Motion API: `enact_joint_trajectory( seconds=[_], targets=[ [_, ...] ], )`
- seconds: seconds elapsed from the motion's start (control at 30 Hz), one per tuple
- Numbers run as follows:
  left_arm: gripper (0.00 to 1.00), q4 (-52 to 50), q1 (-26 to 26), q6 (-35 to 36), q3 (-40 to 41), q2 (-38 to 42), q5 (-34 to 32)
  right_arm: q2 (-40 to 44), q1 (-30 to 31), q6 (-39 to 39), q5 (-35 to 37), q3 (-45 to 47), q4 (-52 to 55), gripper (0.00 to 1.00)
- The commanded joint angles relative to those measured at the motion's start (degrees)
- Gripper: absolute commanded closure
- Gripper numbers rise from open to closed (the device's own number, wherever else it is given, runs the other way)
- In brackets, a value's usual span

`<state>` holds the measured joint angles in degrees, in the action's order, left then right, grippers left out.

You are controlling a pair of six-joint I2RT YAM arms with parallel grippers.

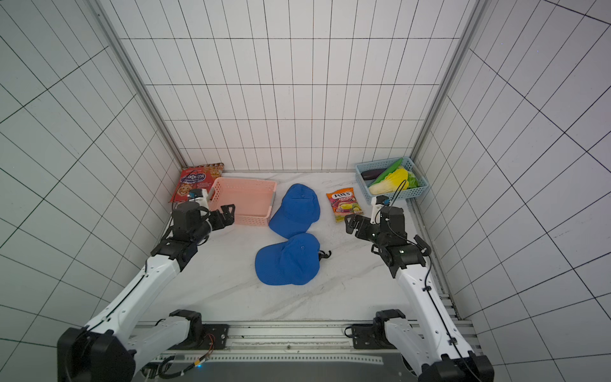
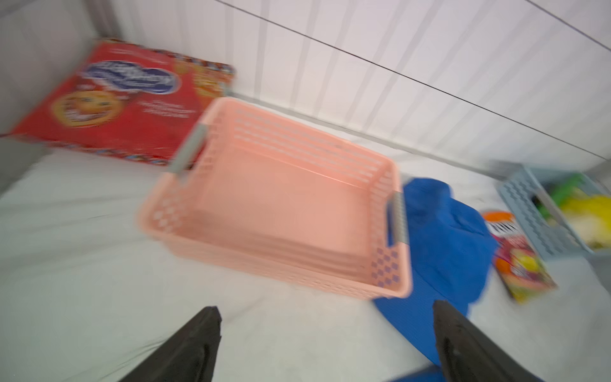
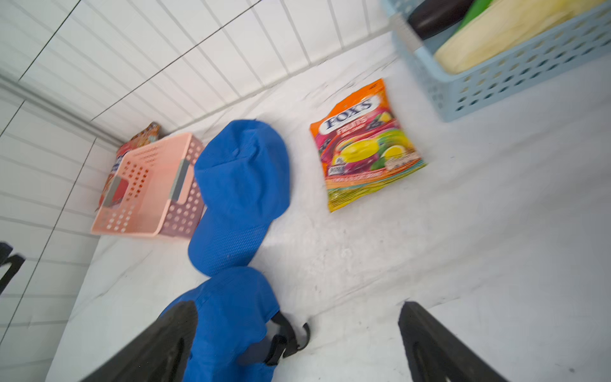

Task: Turn the baseball cap inside out
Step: Reset both arms

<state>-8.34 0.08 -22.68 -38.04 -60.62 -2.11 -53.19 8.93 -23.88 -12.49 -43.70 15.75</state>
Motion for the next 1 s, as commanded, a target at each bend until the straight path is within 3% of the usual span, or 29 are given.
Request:
enact_joint_trajectory(
  seconds=[0.0,0.07,0.23,0.33,0.4,0.5,0.6,0.7,0.77,0.83,0.87,0.93,0.97],
  targets=[
    [0.01,11.92,6.45,-3.73,5.65,-0.86,-6.03,0.48,-4.56,0.88,9.16,2.86,-8.81,0.01],
    [0.02,17.01,7.97,-2.92,8.77,-1.85,-9.64,0.91,-6.37,2.39,14.14,5.98,-13.50,0.01],
    [0.02,38.22,7.78,3.55,16.84,-9.86,-10.38,-1.49,-7.39,7.85,27.23,15.47,-28.76,0.01],
    [0.02,53.91,6.34,8.76,19.27,-18.26,-8.36,-6.47,-7.41,12.43,28.47,18.59,-36.81,0.01],
    [0.02,56.04,4.62,11.67,18.18,-22.42,-7.74,-10.64,-7.52,13.53,28.69,19.00,-39.73,0.01],
    [0.02,68.48,1.72,17.17,17.70,-31.84,-6.03,-16.79,-7.67,15.97,27.13,19.73,-46.58,0.01],
    [0.02,49.71,0.65,16.30,11.64,-28.62,-7.32,-22.90,-7.92,19.60,24.77,20.59,-54.47,0.01],
    [0.02,60.87,1.03,17.59,14.50,-30.80,-6.01,-30.50,-8.57,21.64,20.44,22.83,-65.89,0.01],
    [0.02,55.36,0.97,16.91,12.75,-29.25,-6.71,-35.88,-8.72,23.13,16.91,22.96,-72.31,0.01],
    [0.02,52.16,0.64,16.99,12.33,-28.97,-7.30,-34.87,-9.96,22.78,14.20,18.18,-59.72,0.01],
    [0.02,54.03,0.18,17.24,12.82,-29.36,-8.08,-36.25,-10.93,22.29,11.64,18.77,-64.23,0.01],
    [0.02,54.17,0.05,17.24,12.59,-29.15,-8.19,-34.85,-11.03,22.46,11.28,17.89,-59.21,0.01],
    [0.02,51.99,0.14,16.93,11.95,-28.69,-8.20,-35.86,-10.99,22.47,11.32,18.30,-61.61,0.01]
  ],
)
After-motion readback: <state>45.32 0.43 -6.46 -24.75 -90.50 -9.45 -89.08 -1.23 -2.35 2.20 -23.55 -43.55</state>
